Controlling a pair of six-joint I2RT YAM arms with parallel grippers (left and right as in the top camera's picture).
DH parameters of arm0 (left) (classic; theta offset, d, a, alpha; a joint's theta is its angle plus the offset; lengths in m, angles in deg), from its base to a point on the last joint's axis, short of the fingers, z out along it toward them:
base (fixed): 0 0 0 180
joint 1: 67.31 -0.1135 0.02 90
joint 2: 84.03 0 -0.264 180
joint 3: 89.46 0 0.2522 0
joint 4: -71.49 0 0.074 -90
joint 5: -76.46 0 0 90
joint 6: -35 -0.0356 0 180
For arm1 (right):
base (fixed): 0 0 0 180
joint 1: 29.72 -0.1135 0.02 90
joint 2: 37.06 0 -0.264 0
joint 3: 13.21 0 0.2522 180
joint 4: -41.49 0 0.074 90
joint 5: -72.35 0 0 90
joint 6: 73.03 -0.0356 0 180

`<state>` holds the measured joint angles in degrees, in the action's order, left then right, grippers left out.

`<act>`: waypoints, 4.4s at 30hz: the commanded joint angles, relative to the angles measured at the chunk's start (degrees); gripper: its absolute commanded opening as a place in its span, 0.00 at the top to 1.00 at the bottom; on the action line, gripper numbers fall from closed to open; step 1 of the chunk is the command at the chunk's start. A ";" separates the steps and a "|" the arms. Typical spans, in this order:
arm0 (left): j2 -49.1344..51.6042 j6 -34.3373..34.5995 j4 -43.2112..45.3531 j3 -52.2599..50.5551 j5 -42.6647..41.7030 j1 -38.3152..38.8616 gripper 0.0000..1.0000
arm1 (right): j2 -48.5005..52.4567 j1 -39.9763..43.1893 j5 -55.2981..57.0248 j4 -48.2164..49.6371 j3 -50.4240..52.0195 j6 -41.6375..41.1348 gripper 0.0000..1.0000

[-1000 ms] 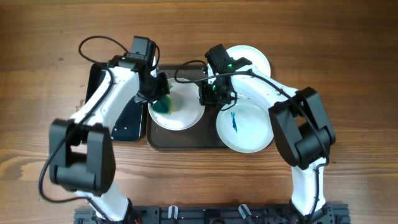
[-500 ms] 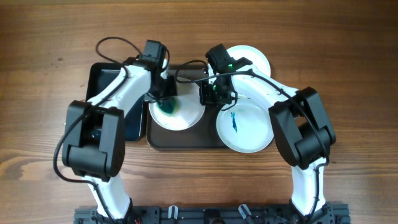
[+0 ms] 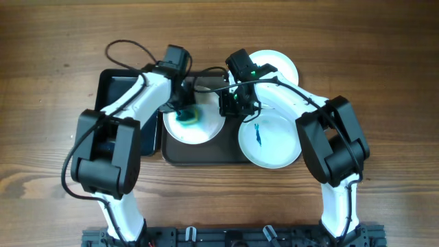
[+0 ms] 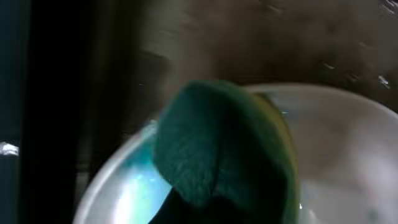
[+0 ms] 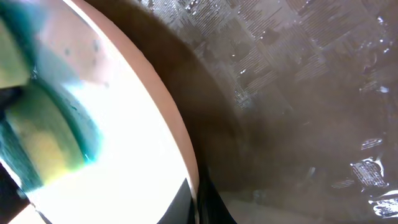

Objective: Clean dirty plates on tray and stack at the side
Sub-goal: 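Scrub the plate surface with the sponge in left gripper, then lift the cleaned plate with right gripper, left gripper withdraws sponge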

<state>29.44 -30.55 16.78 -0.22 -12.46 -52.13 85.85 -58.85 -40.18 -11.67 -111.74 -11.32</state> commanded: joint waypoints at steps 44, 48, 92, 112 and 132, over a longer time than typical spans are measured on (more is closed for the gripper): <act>1.07 -6.25 -8.74 -0.09 -27.80 5.51 0.96 | 1.38 3.63 -8.83 2.71 2.75 2.47 0.96; 1.07 -6.16 -4.79 -0.09 -29.09 5.29 0.96 | 1.38 3.65 -8.81 2.69 2.75 2.21 0.96; -13.97 -7.56 -28.50 16.24 -6.95 -26.82 0.96 | -19.15 -4.37 25.07 -2.29 2.60 4.37 0.96; -13.92 -7.54 -28.52 16.24 -6.95 -26.82 0.96 | -22.43 -26.58 82.53 -4.35 2.34 13.60 0.96; -13.92 -7.54 -28.52 16.24 -6.99 -26.51 0.96 | -22.43 -32.02 87.21 4.87 2.34 24.39 0.96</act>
<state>15.52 -36.97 -11.76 15.85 -19.98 -78.73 64.08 -92.05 59.89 -5.46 -108.81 12.83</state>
